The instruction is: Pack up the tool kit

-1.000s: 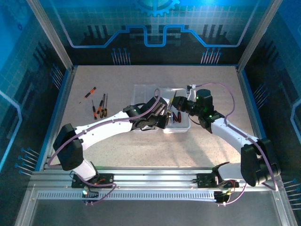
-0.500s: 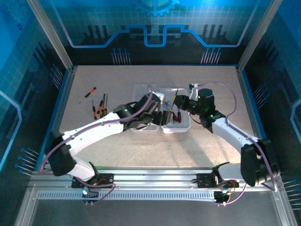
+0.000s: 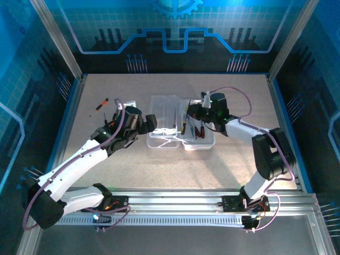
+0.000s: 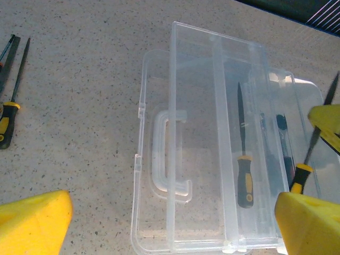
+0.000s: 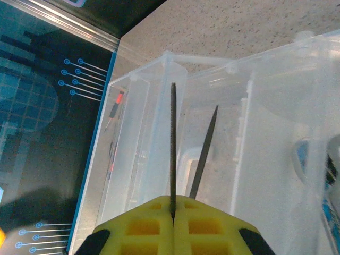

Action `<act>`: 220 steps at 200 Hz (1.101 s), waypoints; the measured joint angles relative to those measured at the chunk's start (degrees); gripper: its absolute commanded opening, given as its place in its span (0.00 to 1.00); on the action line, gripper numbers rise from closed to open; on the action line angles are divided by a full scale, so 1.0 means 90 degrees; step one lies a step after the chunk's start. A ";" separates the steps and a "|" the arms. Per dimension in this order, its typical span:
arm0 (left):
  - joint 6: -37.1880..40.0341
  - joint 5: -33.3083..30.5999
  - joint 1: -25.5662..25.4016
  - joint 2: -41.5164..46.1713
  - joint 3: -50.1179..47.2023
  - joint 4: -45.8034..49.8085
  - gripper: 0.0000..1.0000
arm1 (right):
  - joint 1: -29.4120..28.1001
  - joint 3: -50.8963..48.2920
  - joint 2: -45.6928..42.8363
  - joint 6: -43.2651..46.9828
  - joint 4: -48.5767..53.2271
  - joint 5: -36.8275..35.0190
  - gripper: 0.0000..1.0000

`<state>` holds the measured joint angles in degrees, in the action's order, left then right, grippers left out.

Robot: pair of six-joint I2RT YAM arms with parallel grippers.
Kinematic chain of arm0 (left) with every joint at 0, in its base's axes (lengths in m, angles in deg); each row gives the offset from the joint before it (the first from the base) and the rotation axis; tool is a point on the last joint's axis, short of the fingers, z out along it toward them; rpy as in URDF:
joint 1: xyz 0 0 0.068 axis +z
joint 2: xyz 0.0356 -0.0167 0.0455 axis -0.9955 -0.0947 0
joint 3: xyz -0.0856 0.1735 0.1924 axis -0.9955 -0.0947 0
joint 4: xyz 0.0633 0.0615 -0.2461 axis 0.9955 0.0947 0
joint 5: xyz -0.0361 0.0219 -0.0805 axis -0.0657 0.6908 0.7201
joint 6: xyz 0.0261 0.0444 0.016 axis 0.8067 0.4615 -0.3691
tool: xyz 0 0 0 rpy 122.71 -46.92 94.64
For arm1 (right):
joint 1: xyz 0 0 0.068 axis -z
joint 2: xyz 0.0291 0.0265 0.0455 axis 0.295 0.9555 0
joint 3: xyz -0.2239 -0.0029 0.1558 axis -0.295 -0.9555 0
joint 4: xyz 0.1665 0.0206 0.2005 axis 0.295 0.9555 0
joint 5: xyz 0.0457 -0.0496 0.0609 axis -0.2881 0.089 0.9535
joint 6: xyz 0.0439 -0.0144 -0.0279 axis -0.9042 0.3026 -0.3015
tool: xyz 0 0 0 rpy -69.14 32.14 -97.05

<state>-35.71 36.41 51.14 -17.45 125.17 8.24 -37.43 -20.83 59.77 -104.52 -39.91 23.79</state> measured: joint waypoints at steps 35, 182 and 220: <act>-0.0148 -0.0010 0.0036 0.0000 -0.0119 -0.0012 0.99 | -0.0134 0.0119 0.0376 -0.0051 -0.0051 0.0051 0.04; -0.0321 0.0080 0.0233 -0.0085 -0.0253 -0.0141 0.99 | -0.0175 0.0476 0.0809 -0.0197 0.0124 -0.0066 0.24; -0.0313 0.0080 0.0291 -0.0085 -0.0253 -0.0138 0.99 | -0.0172 0.0476 0.0673 -0.0175 0.0243 -0.0070 0.26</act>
<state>-38.53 37.13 53.76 -18.21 122.90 6.99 -38.98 -16.54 65.82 -106.10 -37.72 23.15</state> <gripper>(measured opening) 0.992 0.251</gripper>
